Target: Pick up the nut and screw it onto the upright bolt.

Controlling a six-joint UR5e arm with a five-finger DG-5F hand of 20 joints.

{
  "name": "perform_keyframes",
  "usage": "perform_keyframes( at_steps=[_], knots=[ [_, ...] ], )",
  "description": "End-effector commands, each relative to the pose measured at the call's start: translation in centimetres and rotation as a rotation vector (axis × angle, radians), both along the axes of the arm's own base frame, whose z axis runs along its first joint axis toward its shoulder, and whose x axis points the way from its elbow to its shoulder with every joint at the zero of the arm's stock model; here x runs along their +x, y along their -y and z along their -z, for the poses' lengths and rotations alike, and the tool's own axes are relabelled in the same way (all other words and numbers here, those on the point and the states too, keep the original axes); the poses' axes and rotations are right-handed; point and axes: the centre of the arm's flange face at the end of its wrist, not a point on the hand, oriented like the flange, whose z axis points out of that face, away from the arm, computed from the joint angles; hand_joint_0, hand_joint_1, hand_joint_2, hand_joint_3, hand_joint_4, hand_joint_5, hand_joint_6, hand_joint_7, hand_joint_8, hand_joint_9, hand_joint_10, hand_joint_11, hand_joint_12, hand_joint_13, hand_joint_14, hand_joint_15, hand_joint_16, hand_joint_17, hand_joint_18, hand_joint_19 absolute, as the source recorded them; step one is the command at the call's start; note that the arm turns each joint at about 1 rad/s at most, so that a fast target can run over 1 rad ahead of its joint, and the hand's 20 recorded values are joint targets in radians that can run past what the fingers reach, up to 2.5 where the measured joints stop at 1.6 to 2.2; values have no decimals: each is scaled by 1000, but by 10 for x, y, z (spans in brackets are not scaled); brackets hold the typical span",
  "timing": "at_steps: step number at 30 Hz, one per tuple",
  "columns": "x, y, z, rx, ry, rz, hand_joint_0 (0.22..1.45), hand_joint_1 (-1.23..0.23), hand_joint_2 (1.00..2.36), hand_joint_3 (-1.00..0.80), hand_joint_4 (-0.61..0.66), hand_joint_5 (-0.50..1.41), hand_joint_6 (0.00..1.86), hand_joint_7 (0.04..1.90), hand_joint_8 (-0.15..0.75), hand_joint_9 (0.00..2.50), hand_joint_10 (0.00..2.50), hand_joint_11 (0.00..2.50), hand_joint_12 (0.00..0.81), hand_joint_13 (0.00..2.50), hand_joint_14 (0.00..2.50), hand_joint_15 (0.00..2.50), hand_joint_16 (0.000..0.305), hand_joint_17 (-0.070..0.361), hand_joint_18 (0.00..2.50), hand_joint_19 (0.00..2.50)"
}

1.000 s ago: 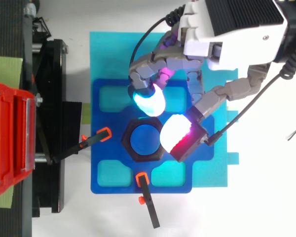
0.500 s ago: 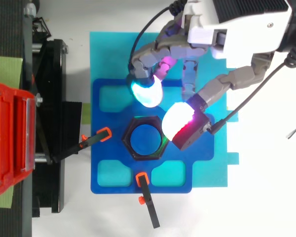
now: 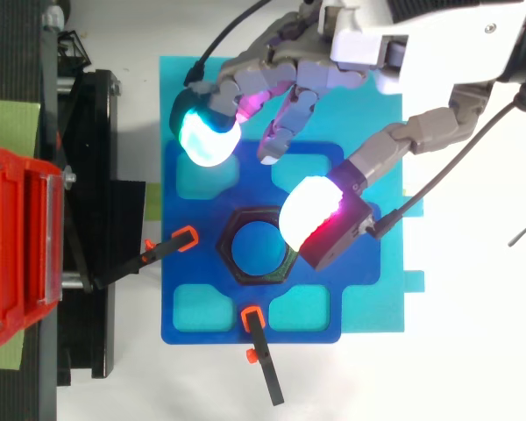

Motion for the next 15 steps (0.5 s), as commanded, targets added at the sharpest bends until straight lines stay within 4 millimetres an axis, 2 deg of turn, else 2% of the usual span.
perform_keyframes(
  at_steps=[1, 6, 10, 11, 15],
  knots=[
    [2, -5, 0, 0, 5, -3, 438, -408, 1000, -500, 200, -139, 502, 704, 295, 1024, 0, 0, 363, 658, 0, 28, 54, 121, 516, 219],
    [5, -20, 0, 0, 3, -22, 435, -415, 1000, -500, 192, -140, 502, 703, 285, 923, 0, 0, 373, 555, 1, 12, 55, 123, 369, 168],
    [5, -29, 4, 1, -3, -29, 425, -433, 1000, -500, 172, -153, 502, 689, 275, 772, 0, 0, 387, 400, 0, 0, 57, 128, 115, 73],
    [4, -30, 5, 1, -6, -29, 419, -439, 1000, -500, 165, -163, 501, 661, 267, 679, 0, 0, 387, 278, 0, 0, 58, 131, 0, 4],
    [3, -37, 14, 1, -12, -23, 412, -449, 1000, -500, 145, -182, 501, 615, 258, 529, 0, 0, 383, 125, 0, 0, 60, 135, 0, 0]
  ],
)
